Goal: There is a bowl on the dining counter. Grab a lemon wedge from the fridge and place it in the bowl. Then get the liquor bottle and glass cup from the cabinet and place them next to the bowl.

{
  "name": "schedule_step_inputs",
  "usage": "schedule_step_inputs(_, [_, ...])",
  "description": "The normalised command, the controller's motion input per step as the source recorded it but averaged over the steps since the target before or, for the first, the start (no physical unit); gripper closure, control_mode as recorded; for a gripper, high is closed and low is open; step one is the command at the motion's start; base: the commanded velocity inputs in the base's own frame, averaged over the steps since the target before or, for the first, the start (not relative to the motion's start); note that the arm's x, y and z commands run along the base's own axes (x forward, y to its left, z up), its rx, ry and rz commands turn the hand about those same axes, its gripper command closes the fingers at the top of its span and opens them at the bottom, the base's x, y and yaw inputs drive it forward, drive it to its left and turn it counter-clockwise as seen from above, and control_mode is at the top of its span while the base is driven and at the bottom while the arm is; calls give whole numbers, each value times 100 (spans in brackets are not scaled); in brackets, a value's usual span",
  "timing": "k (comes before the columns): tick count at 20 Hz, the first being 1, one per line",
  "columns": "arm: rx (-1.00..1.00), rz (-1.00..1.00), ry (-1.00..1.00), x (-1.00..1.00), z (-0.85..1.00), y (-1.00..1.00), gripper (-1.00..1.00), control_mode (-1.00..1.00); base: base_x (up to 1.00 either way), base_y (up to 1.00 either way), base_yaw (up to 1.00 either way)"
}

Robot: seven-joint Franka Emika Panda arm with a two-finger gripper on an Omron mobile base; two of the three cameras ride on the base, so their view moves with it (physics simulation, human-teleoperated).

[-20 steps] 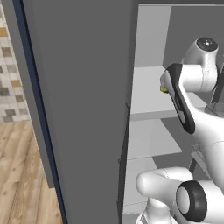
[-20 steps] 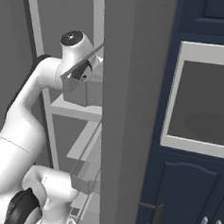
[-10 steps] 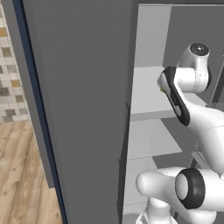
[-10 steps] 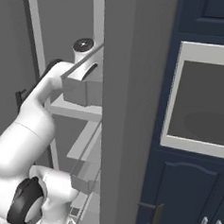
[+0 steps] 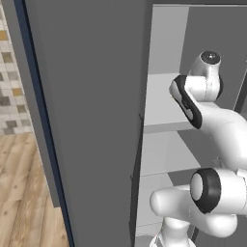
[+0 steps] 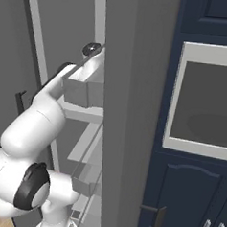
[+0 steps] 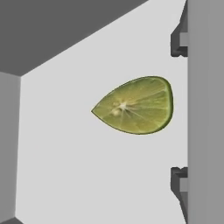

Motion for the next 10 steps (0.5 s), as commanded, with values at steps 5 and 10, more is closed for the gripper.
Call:
schedule_step_inputs(5, [3, 0, 0, 20, -2, -17, -100, -100, 0, 0, 0])
schedule_step_inputs(10, [4, 0, 0, 6, -7, -15, -100, -100, 0, 0, 0])
